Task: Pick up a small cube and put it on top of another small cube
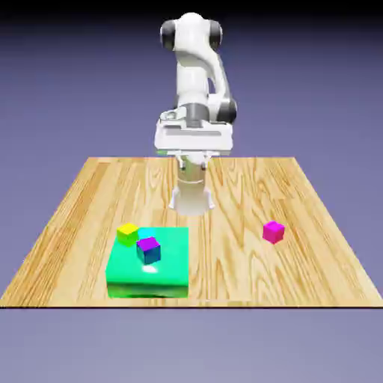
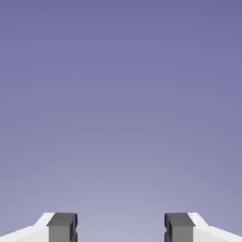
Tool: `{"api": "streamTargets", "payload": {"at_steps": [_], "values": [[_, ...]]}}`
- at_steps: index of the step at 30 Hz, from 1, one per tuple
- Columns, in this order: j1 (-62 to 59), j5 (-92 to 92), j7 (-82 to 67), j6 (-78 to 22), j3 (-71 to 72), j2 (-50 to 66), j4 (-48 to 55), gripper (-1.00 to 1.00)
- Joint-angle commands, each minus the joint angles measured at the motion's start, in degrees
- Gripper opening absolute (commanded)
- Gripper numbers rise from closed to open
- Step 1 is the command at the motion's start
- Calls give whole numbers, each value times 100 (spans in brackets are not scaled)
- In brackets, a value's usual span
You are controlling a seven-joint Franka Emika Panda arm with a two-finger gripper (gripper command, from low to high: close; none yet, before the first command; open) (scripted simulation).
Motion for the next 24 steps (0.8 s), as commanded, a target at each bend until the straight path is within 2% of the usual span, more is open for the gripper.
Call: {"api": "streamTargets", "payload": {"at_steps": [1, 24], "values": [[119, 42, 250, -28, 28, 89, -6, 0], [2844, 996, 5981, -665, 660, 2142, -148, 0]]}}
